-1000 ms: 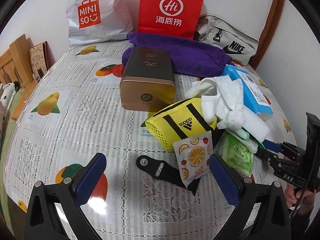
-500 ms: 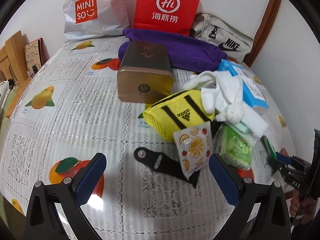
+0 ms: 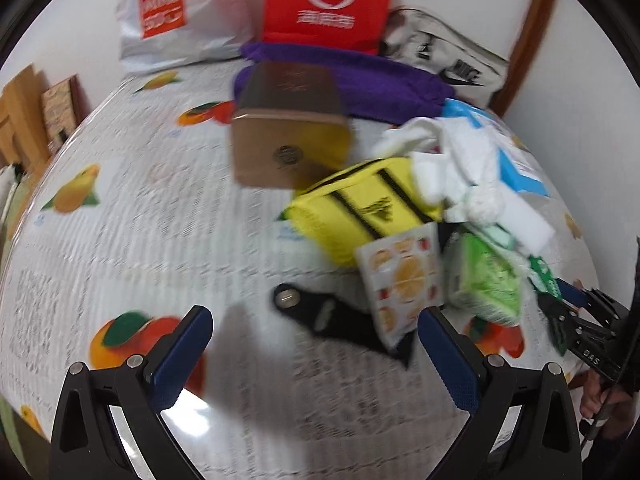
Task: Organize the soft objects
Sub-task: 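Grasp the orange-print sachet with the left tool while the right tool holds the green packet, then carry the sachet and green packet over the purple towel with both tools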
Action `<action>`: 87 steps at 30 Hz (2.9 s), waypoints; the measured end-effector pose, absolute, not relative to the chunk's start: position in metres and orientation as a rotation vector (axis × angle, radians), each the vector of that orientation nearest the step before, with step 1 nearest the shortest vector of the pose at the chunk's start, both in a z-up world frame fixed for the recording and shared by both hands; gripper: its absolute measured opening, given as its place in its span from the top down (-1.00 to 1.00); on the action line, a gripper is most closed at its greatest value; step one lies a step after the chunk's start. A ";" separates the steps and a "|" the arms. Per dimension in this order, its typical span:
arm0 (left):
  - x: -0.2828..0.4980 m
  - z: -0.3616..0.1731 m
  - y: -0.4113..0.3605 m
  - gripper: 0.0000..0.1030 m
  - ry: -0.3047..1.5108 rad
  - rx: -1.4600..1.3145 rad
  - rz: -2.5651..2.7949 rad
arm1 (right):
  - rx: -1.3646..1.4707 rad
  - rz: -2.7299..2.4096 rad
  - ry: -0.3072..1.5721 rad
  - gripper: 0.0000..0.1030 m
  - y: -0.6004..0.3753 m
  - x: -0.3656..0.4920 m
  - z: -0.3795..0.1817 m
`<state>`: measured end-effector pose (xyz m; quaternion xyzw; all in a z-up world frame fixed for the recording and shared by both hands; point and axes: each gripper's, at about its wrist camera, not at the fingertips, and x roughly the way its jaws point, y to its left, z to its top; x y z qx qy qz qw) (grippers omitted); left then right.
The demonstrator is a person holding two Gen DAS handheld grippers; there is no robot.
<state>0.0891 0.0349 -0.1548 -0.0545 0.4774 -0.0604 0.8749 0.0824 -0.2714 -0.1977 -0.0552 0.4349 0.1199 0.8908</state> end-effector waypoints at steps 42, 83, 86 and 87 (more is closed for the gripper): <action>0.084 -0.144 0.024 0.89 0.910 -0.151 -0.173 | -0.021 0.205 0.899 0.34 -0.272 0.084 -0.193; 0.197 -0.057 0.045 0.90 0.824 -0.133 -0.106 | -0.013 0.282 0.723 0.38 -0.244 0.222 -0.070; 0.215 -0.056 0.044 0.90 0.826 -0.121 -0.099 | -0.004 0.297 0.721 0.38 -0.241 0.244 -0.068; 0.222 -0.056 0.044 0.90 0.828 -0.118 -0.095 | -0.004 0.302 0.720 0.38 -0.240 0.251 -0.067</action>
